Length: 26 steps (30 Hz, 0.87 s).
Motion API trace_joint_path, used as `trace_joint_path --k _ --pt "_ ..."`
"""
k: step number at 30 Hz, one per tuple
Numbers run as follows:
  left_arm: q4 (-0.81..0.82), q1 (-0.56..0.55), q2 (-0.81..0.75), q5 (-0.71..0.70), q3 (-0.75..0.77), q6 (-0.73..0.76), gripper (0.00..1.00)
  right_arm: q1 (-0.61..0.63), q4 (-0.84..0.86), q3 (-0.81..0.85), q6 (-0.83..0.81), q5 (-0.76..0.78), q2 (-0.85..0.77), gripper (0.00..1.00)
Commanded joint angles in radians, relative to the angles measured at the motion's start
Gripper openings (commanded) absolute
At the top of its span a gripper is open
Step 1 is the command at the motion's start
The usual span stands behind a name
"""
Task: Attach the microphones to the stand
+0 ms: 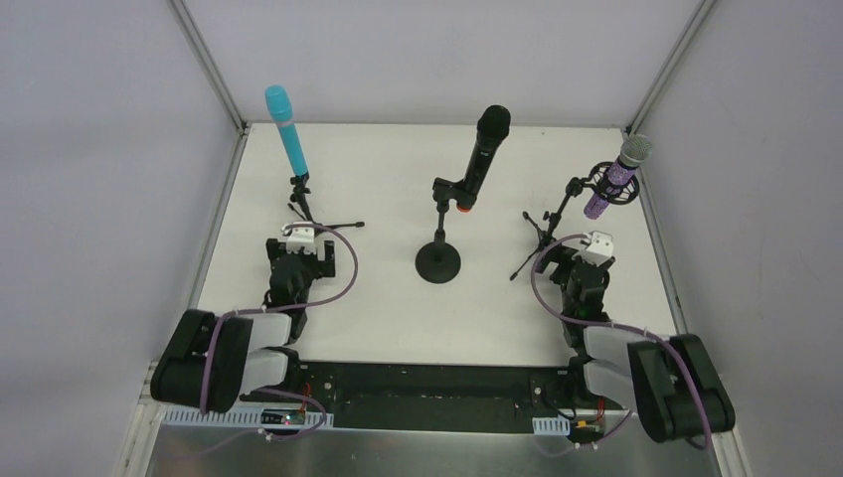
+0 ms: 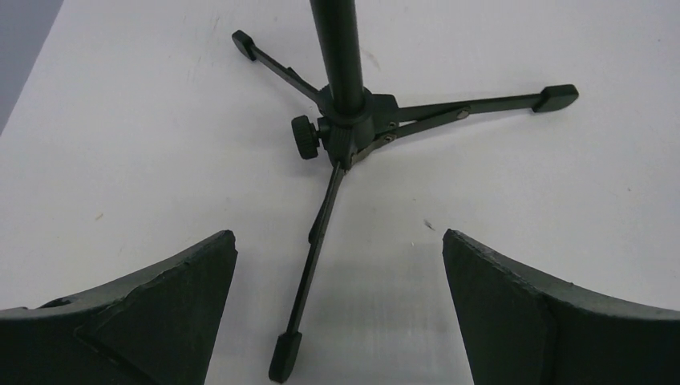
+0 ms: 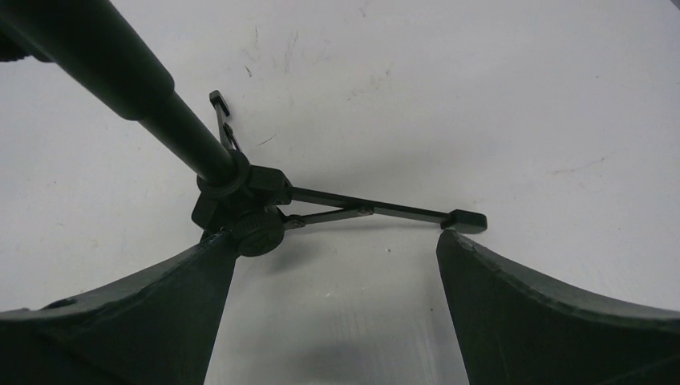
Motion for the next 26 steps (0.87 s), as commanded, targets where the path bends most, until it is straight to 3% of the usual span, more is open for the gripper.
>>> trace_joint_path --k 1,3,4,7,9,12,26 --pt "0.304 0.073 0.2 0.085 0.033 -0.015 0.99 -0.035 0.396 0.027 -0.025 -0.025 0.211 0.99" --pt "0.432 0.09 0.287 0.059 0.027 -0.03 0.99 -0.05 0.555 0.027 -0.02 -0.034 0.365 0.99" --pt "0.403 0.096 0.265 0.05 0.019 -0.046 0.99 -0.051 0.637 0.021 -0.027 -0.022 0.426 0.99" --pt "0.325 0.099 0.237 0.041 0.045 -0.053 0.99 -0.051 0.474 0.051 -0.02 -0.031 0.358 0.99" --pt "0.285 0.099 0.245 0.03 0.075 -0.053 0.99 -0.05 0.457 0.077 -0.032 -0.036 0.373 0.99" --pt "0.09 0.099 0.224 0.076 0.16 -0.041 0.99 -0.048 0.398 0.09 -0.024 -0.028 0.355 0.99" --pt "0.089 0.103 0.23 0.052 0.163 -0.051 0.99 -0.057 0.231 0.187 0.051 0.122 0.362 0.99"
